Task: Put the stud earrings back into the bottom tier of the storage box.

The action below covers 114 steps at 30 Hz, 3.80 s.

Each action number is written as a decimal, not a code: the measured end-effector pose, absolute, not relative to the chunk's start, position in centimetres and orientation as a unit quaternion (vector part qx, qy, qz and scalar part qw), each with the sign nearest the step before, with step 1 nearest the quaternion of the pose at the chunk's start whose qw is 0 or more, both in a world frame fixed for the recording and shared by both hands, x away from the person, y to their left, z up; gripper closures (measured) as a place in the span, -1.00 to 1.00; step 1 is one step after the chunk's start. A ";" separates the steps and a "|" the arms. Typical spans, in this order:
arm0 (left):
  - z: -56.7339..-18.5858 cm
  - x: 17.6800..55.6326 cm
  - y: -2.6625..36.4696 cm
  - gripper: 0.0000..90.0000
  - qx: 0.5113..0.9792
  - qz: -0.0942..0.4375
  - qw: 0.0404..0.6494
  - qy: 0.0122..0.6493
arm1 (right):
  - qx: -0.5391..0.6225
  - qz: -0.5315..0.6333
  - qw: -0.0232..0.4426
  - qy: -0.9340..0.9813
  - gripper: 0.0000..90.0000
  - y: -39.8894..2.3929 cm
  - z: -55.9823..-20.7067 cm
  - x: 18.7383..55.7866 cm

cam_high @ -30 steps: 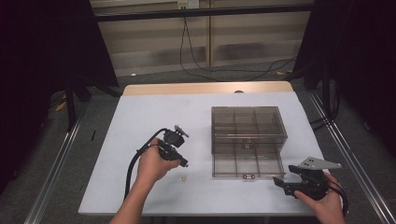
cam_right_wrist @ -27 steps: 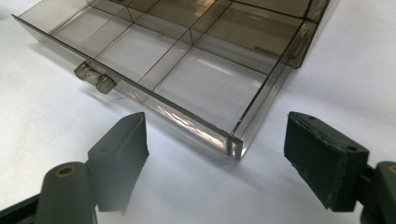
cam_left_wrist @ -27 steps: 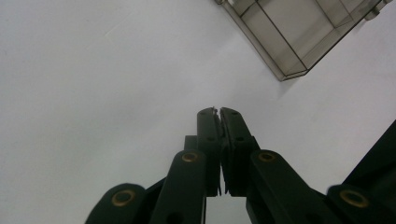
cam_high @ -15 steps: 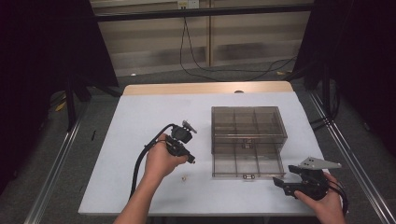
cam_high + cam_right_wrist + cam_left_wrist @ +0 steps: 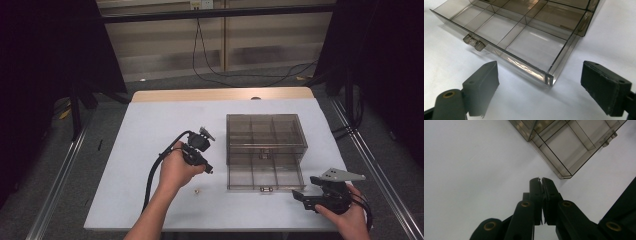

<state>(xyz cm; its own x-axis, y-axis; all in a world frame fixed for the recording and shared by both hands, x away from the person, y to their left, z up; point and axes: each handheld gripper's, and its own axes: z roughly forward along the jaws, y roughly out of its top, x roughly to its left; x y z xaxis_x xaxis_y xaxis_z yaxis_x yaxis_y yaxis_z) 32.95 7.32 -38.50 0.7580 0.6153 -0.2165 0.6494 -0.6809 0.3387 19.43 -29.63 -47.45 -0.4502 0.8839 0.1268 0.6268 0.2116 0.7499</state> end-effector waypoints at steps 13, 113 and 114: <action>-38.3 33.1 5.9 0.95 0.918 -0.046 0.207 0.335 | 0.498 0.381 0.164 0.761 -0.72 -29.6 -47.6 19.5; -40.4 32.1 4.2 0.71 0.926 -0.036 0.219 0.304 | 0.490 0.381 0.168 0.766 -0.72 -29.5 -47.3 19.4; -40.4 32.1 4.4 0.71 0.926 -0.036 0.219 0.306 | 0.490 0.380 0.168 0.766 -0.72 -29.5 -47.3 19.4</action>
<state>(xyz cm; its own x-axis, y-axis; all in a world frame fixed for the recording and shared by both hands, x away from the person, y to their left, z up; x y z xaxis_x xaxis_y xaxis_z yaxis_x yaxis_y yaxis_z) 32.08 4.43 -40.42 0.8105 0.5505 -0.1999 0.5818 -0.7175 0.3831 19.38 -29.51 -47.33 -0.4631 0.8787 0.1158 0.6236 0.2302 0.7471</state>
